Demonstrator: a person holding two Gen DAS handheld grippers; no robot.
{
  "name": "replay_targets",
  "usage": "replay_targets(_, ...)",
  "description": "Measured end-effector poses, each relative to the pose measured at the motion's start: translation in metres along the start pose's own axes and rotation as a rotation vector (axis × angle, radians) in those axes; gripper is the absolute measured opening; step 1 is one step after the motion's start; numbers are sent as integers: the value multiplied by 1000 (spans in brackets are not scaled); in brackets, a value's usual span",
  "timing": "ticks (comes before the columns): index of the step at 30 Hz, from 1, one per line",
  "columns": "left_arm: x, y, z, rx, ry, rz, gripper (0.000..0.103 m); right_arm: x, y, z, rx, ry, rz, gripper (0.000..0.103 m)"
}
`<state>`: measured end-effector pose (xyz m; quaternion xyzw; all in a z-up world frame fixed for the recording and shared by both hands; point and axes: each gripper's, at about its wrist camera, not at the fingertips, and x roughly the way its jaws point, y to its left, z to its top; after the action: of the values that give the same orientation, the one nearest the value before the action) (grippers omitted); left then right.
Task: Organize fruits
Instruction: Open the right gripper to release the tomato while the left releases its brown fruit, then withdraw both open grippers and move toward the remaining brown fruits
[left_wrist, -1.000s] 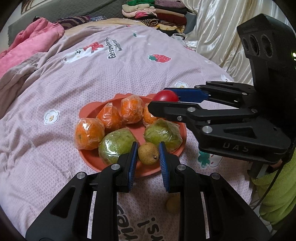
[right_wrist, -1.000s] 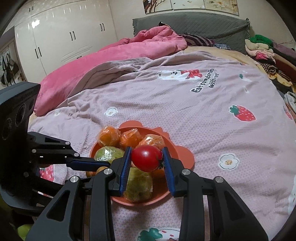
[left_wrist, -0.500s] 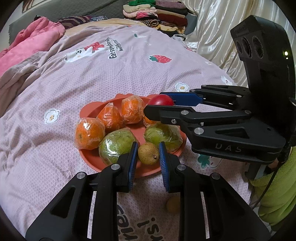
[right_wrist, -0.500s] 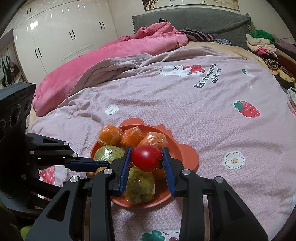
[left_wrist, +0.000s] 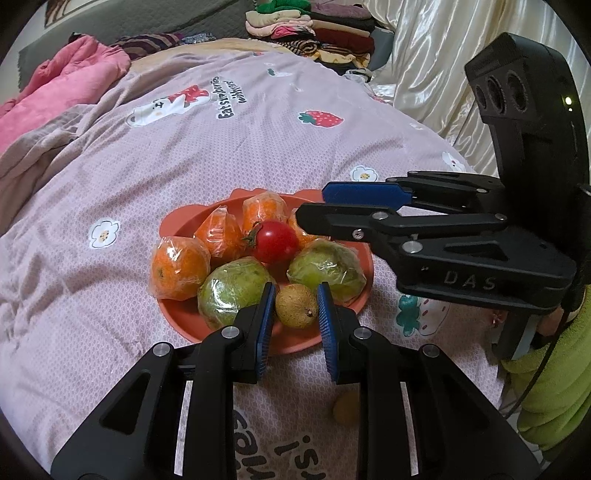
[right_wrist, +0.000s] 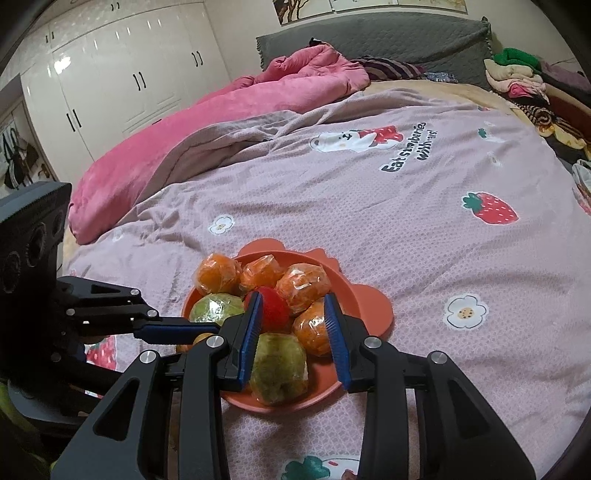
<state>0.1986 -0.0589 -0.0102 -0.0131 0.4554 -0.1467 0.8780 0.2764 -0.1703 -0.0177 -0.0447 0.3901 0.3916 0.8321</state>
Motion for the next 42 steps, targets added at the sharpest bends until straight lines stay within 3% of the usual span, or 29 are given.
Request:
replay_targets(13,0,1,-1,-2,-2,-6,19,-21,-7,2,20,-35,-35,43)
replay_targets(18,-5,0,-1,-1,-17,-3,31,-28,-8,2,27,-45,-41,48)
replay_targets(37,-27,7,-4,-18,-62,34,47,-53,3,2,36,-81,-84,74)
replay_targets(42,-32,8,-5,-19,-71,46,58,-58,7,1,32,-91,-104,80)
